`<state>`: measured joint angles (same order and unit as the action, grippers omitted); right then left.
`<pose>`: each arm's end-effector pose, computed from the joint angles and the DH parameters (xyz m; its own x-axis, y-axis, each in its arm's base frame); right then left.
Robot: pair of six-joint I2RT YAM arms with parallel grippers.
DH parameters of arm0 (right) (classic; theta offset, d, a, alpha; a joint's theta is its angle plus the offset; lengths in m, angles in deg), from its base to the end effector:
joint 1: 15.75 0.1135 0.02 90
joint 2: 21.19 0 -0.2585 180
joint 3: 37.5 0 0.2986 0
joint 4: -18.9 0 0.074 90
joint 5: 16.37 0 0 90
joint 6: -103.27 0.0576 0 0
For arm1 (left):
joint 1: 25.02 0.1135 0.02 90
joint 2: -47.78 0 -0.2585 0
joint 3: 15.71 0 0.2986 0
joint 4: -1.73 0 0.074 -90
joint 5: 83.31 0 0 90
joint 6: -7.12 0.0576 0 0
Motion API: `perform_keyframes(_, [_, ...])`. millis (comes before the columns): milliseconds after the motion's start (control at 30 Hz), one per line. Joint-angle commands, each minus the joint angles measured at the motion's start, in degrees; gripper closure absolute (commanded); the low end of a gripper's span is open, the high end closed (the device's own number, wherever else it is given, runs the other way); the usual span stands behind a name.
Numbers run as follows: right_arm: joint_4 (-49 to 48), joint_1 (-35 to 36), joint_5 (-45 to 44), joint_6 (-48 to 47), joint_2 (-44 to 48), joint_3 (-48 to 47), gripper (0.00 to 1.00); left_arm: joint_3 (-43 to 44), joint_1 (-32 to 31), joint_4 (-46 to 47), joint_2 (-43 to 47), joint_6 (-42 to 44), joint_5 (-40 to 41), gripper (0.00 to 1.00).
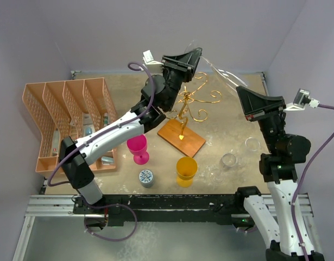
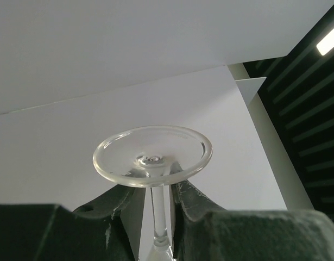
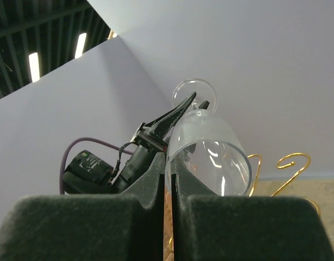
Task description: Place the wine glass upside down on the wine glass rack
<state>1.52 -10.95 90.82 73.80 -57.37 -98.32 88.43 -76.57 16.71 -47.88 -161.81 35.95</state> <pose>0.1766 0.0319 0.4770 0.0681 0.8404 -0.5377 -0.7277 0.4105 0.5495 0.3049 -0.3387 0.4642 -0.3494 -0.9369 0.0148 0.3206 -0.1344 -0.9376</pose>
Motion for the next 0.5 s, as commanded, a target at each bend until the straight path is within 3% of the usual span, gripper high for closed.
perform_keyframes(0, [-1.94, -0.05, 2.96, 0.59, 2.06, -1.11, 1.00, 4.46, 0.33, 3.67, -0.95, -0.10, 0.83, 0.86])
perform_keyframes(67, [-1.71, -0.05, 2.81, 0.19, 2.29, -1.41, 1.00, 4.49, 0.31, 3.63, -1.09, 0.19, 1.01, 1.00])
perform_keyframes(200, [4.03, -0.05, 1.64, -2.21, 2.60, -2.17, 1.00, 3.51, 0.35, 5.58, -0.09, 3.20, 1.68, 1.00])
perform_keyframes(267, [8.30, -0.05, 0.55, -4.75, 2.65, -4.10, 0.83, 3.14, 0.46, 6.39, 0.61, 5.80, 2.06, 1.00])
perform_keyframes(300, [9.37, -0.05, 0.81, -6.02, 2.76, -4.59, 0.65, 3.11, 0.59, 6.78, 1.15, 7.55, 2.14, 1.00])
perform_keyframes(367, [11.28, -0.05, 2.22, -7.77, 3.01, -4.89, 0.42, 2.40, 1.01, 6.98, 2.40, 10.65, 2.42, 1.00])
perform_keyframes(467, [15.46, -0.05, 3.29, -13.57, 3.07, -6.63, 0.23, 0.87, 3.01, 6.19, 4.77, 11.95, 0.14, 1.00])
